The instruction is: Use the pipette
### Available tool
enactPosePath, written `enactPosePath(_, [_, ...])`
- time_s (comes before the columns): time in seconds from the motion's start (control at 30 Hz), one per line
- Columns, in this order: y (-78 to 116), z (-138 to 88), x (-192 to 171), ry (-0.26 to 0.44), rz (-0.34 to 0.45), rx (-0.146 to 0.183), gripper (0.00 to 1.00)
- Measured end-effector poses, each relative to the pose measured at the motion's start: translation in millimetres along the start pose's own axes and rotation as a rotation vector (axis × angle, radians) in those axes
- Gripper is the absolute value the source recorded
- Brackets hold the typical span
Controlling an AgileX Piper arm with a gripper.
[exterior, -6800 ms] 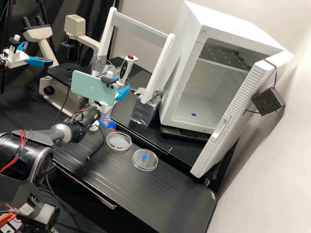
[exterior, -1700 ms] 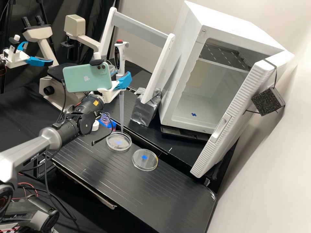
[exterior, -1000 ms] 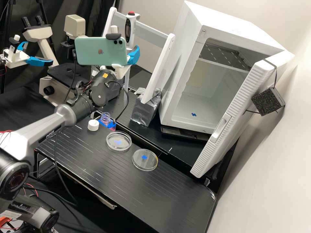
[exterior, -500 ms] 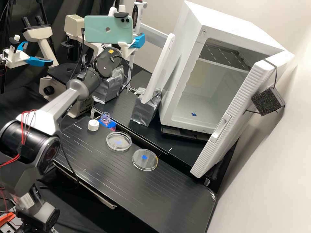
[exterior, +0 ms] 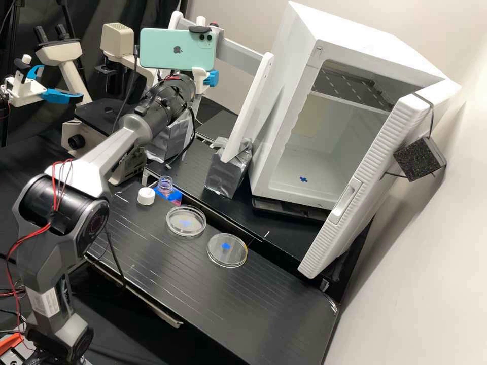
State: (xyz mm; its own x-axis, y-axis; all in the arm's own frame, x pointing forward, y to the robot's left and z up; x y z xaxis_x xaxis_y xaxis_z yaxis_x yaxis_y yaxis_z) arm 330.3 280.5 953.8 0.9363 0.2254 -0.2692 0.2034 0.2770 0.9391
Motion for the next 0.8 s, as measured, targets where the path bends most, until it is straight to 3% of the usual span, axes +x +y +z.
enactPosePath(0.8, [-5.8,5.9,9.4,-0.008,0.002,0.015,0.0])
